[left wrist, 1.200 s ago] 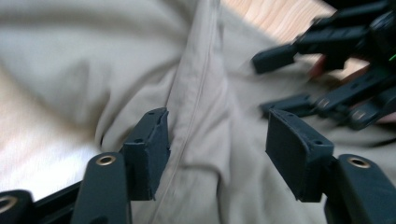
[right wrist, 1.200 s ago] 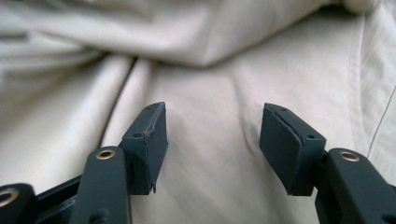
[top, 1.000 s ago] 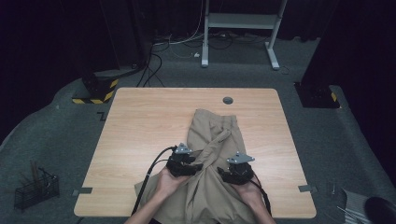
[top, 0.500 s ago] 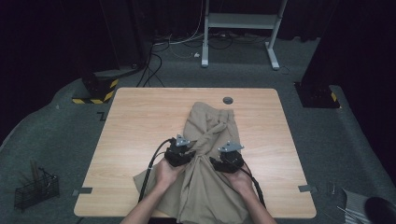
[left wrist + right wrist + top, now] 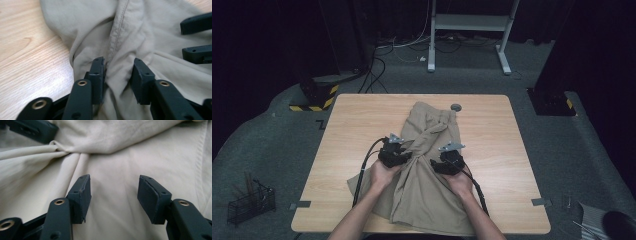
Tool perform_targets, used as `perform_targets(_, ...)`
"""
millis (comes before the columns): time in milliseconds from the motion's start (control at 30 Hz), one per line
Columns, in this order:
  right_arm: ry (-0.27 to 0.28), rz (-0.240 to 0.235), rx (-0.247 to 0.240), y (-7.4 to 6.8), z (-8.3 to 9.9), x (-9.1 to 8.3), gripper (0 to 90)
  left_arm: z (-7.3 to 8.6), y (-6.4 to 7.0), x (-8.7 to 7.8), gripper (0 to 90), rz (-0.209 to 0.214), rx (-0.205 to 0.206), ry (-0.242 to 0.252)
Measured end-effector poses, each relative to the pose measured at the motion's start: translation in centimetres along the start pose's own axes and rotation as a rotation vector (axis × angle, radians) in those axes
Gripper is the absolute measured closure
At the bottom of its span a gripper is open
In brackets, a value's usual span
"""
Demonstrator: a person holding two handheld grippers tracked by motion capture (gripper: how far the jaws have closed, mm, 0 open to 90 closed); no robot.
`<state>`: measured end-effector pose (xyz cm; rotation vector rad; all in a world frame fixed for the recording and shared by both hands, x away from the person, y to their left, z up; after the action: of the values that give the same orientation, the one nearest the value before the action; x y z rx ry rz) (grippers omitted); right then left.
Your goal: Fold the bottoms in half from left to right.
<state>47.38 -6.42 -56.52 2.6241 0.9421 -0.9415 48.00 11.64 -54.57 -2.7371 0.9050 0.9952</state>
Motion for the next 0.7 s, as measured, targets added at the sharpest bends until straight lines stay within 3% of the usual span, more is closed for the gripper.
perform_targets(67,0.007,0.006,-0.008,0.1,0.5,-1.2,45.0,-0.1,0.0,-1.3,56.5,0.004,0.001,0.022)
perform_targets(167,0.020,0.020,-0.011,0.4,1.4,-2.8,45.2,0.2,-0.4,-3.1,47.5,0.030,-0.036,0.049)
perform_targets(333,0.024,0.045,-0.020,1.0,2.7,-4.2,45.8,2.3,-2.0,-4.2,42.7,-0.015,-0.079,0.016)
perform_targets(500,0.002,0.049,-0.030,0.7,3.5,-4.1,46.8,4.6,-2.6,-4.1,51.7,-0.038,-0.092,-0.024)
perform_targets(700,0.006,0.039,-0.036,0.9,3.2,-3.2,46.4,4.4,-3.2,-2.8,71.4,-0.123,-0.018,-0.012)
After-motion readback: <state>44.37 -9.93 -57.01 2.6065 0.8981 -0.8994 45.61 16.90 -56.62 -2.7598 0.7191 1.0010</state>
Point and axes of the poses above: each handheld gripper's, and its own axes: x roughly forward along the jaws, z roughly out of its underside, y roughly to its right, the point moved 7 cm from there along x, roughly forward along the jaws, and after that the axes turned 5 degrees about y, right-handed, at the moved point
